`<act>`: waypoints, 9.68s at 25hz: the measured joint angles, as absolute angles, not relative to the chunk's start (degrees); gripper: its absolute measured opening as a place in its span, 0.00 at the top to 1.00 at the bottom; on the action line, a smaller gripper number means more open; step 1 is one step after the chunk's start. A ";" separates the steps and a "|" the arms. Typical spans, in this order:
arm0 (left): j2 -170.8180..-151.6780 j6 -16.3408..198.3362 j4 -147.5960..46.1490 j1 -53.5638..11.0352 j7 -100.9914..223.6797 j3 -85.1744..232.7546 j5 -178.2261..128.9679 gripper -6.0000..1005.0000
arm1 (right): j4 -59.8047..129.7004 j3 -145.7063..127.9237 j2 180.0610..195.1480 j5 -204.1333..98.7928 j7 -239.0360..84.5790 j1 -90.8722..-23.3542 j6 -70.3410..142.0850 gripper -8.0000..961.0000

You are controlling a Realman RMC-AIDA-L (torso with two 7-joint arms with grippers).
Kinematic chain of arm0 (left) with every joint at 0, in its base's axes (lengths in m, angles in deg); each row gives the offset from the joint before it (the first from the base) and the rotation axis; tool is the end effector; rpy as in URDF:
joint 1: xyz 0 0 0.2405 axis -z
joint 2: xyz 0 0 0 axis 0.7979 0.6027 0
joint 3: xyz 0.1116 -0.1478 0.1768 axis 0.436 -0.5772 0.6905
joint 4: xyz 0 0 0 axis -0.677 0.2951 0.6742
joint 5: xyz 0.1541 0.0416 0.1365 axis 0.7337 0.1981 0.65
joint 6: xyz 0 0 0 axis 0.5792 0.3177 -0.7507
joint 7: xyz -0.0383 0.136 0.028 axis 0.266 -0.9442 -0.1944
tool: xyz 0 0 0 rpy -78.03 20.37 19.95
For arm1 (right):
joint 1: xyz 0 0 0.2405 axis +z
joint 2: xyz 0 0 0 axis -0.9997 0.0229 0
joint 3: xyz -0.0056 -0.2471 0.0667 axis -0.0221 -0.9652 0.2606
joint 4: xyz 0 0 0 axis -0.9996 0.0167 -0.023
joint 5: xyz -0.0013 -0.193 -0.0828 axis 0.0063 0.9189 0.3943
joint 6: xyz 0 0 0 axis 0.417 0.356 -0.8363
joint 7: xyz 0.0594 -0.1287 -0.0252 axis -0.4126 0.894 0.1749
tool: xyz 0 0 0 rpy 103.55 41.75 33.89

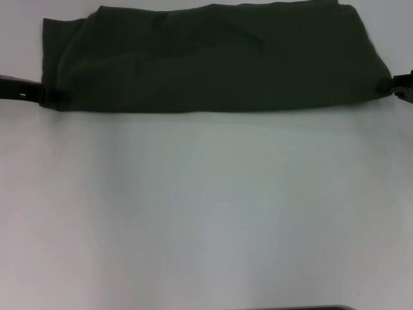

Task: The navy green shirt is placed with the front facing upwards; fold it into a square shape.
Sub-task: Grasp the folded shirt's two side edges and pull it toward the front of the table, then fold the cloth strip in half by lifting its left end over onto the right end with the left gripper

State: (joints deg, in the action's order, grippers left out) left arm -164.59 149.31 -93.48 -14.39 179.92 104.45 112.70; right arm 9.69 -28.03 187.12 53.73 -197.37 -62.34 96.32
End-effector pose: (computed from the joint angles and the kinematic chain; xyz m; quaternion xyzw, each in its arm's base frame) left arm -0.3075 0.3948 0.0326 -0.8460 -0.4502 -0.0006 0.2857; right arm 0.3736 0.3329 0.0504 -0.6617 0.6581 0.2589 0.2490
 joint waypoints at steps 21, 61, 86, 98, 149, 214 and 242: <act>-164.46 152.11 -93.74 -14.78 179.64 103.88 112.96 0.97 | 9.66 -27.46 187.03 53.73 -197.09 -62.99 96.91 0.98; -164.37 187.41 -104.53 -28.29 169.54 89.86 112.89 0.96 | 8.83 -25.99 186.24 54.18 -187.35 -77.99 123.66 0.98; -164.46 187.00 -104.78 -29.31 168.57 89.74 118.87 0.95 | 9.34 -24.44 186.86 56.65 -187.15 -83.41 120.19 0.98; -164.46 186.98 -104.77 -29.11 168.60 89.57 118.95 0.95 | 9.12 -23.82 186.68 56.73 -186.50 -82.95 121.04 0.97; -165.67 176.83 -102.06 -23.76 163.46 86.25 99.69 0.37 | 8.72 -7.52 184.81 56.02 -184.21 -71.66 127.67 0.15; -164.79 160.58 -96.23 -21.90 165.57 96.71 105.86 0.38 | 9.03 -7.86 185.94 56.21 -184.59 -69.10 123.31 0.15; -166.35 162.19 -97.17 -22.18 165.01 101.81 105.86 0.38 | 8.98 -7.57 185.89 56.11 -184.63 -69.09 123.21 0.15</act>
